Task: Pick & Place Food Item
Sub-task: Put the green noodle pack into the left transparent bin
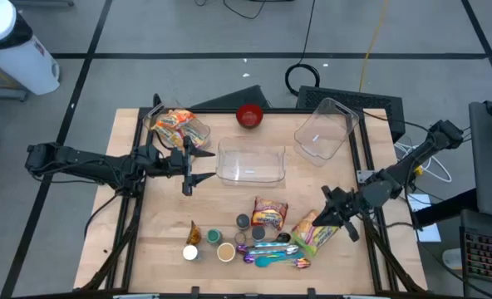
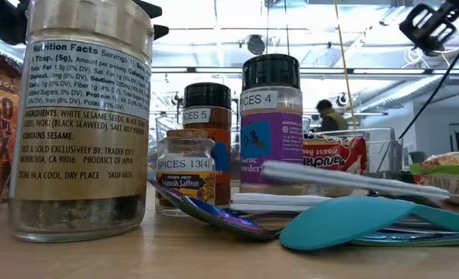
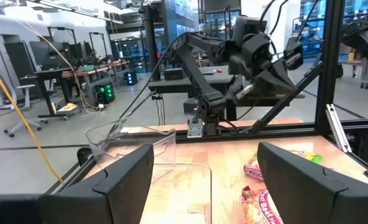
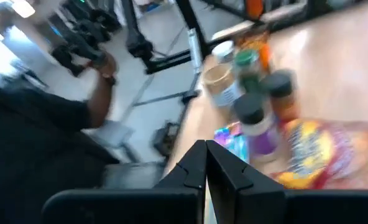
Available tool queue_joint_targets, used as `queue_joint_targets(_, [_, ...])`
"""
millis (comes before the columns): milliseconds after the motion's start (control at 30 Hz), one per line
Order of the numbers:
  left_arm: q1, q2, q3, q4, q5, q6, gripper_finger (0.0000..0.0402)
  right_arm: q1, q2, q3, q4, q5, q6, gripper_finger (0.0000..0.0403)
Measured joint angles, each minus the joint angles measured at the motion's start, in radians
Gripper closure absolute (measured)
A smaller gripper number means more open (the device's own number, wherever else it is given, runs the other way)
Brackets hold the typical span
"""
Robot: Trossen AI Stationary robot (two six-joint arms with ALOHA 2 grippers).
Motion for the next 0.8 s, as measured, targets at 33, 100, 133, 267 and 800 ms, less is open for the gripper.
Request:
queue_joint_targets(33, [0.0, 0.0, 0.0, 0.0, 0.0, 0.001, 0.0105, 0.001, 0.0, 0.007, 0.003, 0.016, -0.066, 0.0403])
queue_joint_targets(100, [0.0, 0.0, 0.0, 0.0, 0.0, 0.012, 0.0105, 0.011, 0.0, 0.016, 0.047, 0.032, -0.224, 0.0403])
queue_joint_targets(133, [0.0, 0.0, 0.0, 0.0, 0.0, 0.017, 0.0105, 0.016, 0.002, 0.016, 0.076, 0.029, -0.308, 0.0403])
queue_joint_targets(267, [0.0, 0.0, 0.0, 0.0, 0.0, 0.01, 0.0105, 0.04, 0.068, 0.016, 0.176, 0.023, -0.522, 0.0396])
queue_joint_targets(800, [0.0, 0.0, 0.0, -0.006, 0.0, -0.022, 0.0105, 0.148, 0.518, 0.379, -0.228, 0.112, -0.433, 0.0152])
